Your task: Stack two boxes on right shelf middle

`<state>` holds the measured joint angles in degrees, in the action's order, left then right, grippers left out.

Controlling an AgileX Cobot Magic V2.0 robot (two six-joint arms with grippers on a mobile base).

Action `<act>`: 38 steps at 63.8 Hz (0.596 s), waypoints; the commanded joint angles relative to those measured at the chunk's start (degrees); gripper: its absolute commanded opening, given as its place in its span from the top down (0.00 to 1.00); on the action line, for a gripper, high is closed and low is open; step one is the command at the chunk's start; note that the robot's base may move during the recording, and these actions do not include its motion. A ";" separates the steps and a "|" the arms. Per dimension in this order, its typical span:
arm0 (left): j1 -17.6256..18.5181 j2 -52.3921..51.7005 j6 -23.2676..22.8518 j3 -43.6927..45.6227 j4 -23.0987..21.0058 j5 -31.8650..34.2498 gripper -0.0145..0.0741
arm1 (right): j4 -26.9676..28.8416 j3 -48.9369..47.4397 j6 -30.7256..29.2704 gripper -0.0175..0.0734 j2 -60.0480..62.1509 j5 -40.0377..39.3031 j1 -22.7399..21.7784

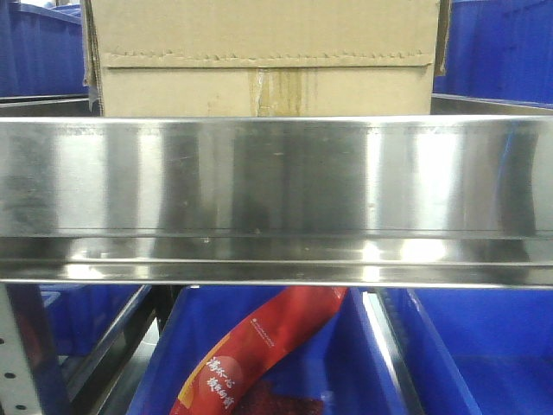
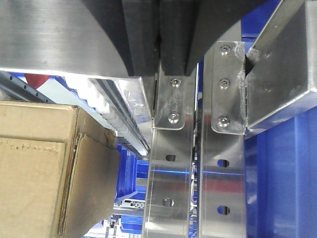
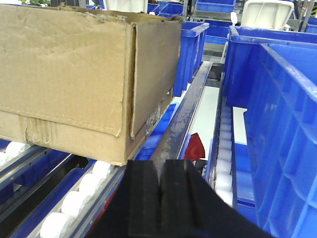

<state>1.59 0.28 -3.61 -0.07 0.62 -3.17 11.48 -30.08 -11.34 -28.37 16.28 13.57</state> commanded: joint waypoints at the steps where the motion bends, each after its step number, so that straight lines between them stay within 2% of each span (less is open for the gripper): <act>1: -0.27 -0.28 0.08 0.07 -0.30 1.22 0.96 | -0.68 0.19 -0.28 0.98 0.31 -1.25 -0.20; 29: -0.27 -0.28 0.08 0.07 -0.30 1.22 0.96 | -0.97 0.41 -0.28 0.98 0.31 -1.41 -0.20; 38: -0.27 -0.28 0.08 0.07 -0.30 1.22 0.96 | -3.48 2.96 6.45 0.98 2.27 -4.70 -1.85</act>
<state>1.59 0.28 -3.61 -0.07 0.62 -3.17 10.16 -28.40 -8.53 -27.69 14.68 12.90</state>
